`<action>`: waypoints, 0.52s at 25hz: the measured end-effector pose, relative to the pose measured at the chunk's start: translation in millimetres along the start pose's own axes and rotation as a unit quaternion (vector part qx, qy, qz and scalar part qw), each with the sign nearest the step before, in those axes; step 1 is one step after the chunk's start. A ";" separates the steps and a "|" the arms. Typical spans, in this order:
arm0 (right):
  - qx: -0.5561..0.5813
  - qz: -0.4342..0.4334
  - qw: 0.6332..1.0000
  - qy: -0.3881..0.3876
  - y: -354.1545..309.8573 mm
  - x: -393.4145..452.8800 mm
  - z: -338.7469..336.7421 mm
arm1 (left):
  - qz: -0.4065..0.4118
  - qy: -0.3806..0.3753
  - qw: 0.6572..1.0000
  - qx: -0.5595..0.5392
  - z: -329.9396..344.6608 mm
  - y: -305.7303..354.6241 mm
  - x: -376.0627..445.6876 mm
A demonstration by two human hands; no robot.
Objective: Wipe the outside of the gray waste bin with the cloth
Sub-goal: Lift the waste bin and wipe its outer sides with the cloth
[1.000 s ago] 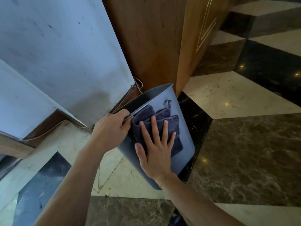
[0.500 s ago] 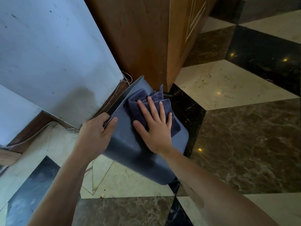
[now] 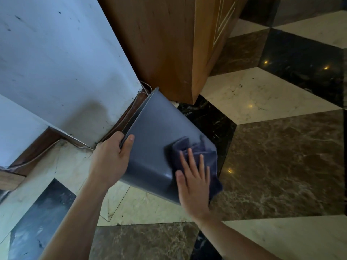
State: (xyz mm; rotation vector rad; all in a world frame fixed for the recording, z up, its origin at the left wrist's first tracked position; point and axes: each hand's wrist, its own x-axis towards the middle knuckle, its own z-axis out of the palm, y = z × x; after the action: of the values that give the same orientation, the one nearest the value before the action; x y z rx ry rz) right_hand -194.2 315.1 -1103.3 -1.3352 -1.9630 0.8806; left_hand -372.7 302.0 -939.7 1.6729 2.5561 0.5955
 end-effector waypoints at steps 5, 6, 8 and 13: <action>0.007 -0.124 0.992 0.020 -61.5 36.4 6.9 | 0.022 -0.011 1.000 -0.018 3.4 4.1 -6.2; 0.000 -0.117 0.993 0.021 -63.9 53.0 3.5 | 0.021 -0.012 0.999 -0.028 4.4 3.9 -9.1; -0.008 -0.076 0.997 0.012 -54.8 81.7 -4.1 | 0.026 -0.010 0.998 -0.051 5.0 4.1 -15.6; 0.059 0.134 0.989 0.004 6.7 99.1 -21.1 | 0.038 -0.062 0.997 -0.038 0.5 3.4 -24.8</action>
State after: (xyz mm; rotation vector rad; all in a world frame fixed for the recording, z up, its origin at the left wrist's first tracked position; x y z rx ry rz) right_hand -205.3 414.4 -1085.0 -1.5516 -1.7217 1.0957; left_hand -359.2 281.3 -943.6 1.7292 2.3644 0.5673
